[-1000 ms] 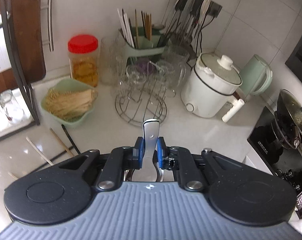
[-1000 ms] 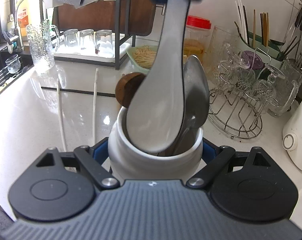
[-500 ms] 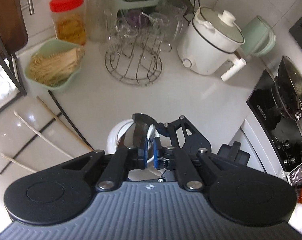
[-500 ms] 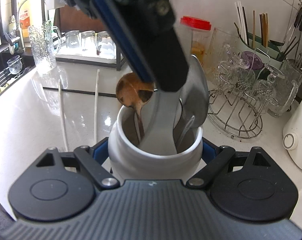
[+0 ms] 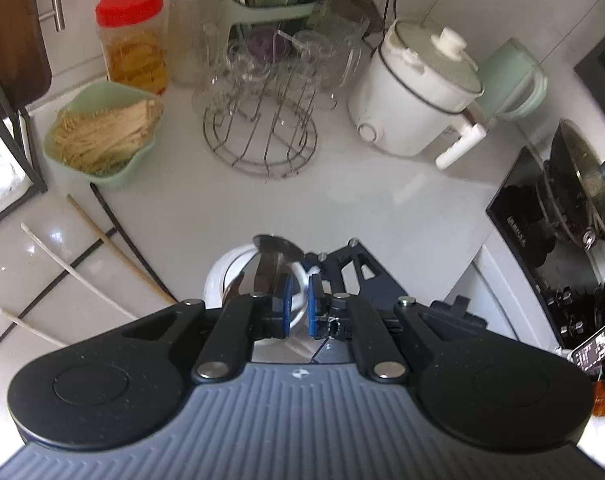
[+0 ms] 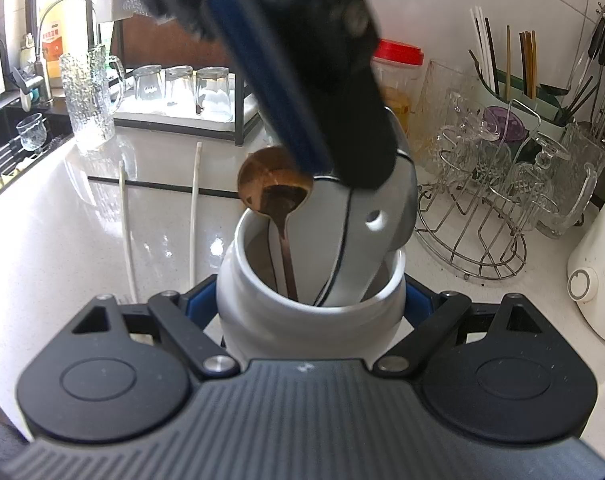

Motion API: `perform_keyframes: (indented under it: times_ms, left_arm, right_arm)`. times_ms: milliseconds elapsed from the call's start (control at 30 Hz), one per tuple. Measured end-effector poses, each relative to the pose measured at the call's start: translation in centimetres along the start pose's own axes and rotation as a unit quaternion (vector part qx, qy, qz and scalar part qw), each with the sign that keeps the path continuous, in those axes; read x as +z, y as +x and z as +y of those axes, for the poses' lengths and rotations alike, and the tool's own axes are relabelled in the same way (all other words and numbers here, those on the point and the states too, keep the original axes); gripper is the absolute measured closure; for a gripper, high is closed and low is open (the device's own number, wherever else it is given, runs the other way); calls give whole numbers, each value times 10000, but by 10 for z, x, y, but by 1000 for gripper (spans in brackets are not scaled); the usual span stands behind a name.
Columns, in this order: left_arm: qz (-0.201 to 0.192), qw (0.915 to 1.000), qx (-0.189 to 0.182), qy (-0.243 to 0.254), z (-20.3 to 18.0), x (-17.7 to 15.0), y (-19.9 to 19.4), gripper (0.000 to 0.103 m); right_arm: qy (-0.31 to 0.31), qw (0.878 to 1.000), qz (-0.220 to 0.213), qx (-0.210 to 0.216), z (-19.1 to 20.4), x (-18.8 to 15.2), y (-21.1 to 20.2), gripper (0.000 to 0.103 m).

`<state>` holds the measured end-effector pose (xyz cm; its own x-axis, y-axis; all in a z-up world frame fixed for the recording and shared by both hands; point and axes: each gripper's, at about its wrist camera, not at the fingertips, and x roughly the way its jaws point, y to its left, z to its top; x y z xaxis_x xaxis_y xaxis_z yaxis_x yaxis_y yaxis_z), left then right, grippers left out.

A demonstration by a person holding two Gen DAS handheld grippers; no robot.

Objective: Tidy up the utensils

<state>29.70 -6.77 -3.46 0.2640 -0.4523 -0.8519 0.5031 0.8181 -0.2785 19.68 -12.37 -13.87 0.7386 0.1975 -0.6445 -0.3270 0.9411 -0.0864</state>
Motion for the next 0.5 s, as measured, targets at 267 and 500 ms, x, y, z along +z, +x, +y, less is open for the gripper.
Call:
perform_keyframes:
  times_ms: [267, 500]
  left_arm:
    - [-603, 9980, 100, -132, 7, -11, -32, 95]
    - [-954, 9943, 374, -296, 31, -31, -49, 78]
  right_arm:
    - [-5, 10000, 4, 20, -1, 0, 0, 10]
    - [-3, 10000, 17, 36, 0, 2, -1, 10]
